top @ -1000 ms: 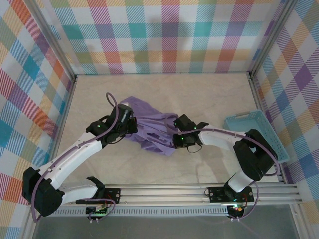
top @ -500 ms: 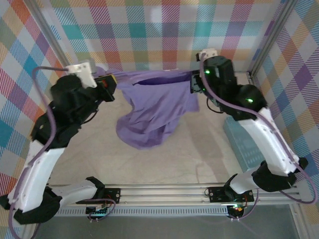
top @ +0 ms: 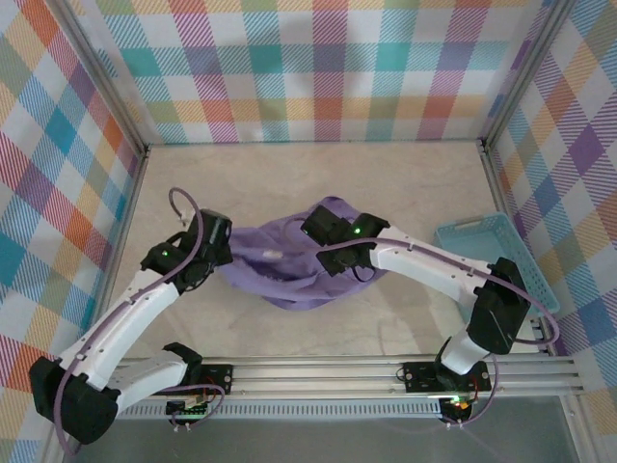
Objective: Fold the inside-out t-shirt
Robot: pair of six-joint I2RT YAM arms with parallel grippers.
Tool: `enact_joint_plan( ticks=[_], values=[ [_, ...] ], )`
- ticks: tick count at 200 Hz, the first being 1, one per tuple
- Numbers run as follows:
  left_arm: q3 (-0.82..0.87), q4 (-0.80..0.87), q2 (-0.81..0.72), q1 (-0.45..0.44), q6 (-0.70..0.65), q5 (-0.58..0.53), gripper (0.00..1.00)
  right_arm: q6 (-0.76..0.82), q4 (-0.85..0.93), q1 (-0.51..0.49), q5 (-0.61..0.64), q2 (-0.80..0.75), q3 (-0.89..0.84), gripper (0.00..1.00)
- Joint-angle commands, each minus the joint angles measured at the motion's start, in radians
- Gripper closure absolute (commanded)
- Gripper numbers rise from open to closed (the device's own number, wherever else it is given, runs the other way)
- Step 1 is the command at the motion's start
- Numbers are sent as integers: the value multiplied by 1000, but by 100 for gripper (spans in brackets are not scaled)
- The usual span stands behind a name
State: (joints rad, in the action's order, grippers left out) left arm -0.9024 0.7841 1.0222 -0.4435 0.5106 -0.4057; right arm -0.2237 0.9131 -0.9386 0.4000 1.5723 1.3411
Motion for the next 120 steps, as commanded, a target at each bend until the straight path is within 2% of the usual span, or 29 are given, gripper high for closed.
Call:
enact_joint_plan(
  ticks=[1, 24, 38, 65, 120],
  values=[
    [84, -61, -44, 59, 62, 48, 100, -46, -101, 73, -91, -132, -62, 47],
    [146, -96, -55, 84, 73, 79, 100, -27, -180, 158, -192, -190, -181, 42],
    [160, -100, -57, 93, 74, 78, 100, -25, -223, 172, -198, -194, -238, 39],
    [168, -108, -61, 101, 64, 80, 100, -54, -252, 207, -191, -95, -277, 40],
    [178, -115, -57, 104, 58, 99, 100, -74, -363, 225, -275, 42, -263, 43]
  ],
)
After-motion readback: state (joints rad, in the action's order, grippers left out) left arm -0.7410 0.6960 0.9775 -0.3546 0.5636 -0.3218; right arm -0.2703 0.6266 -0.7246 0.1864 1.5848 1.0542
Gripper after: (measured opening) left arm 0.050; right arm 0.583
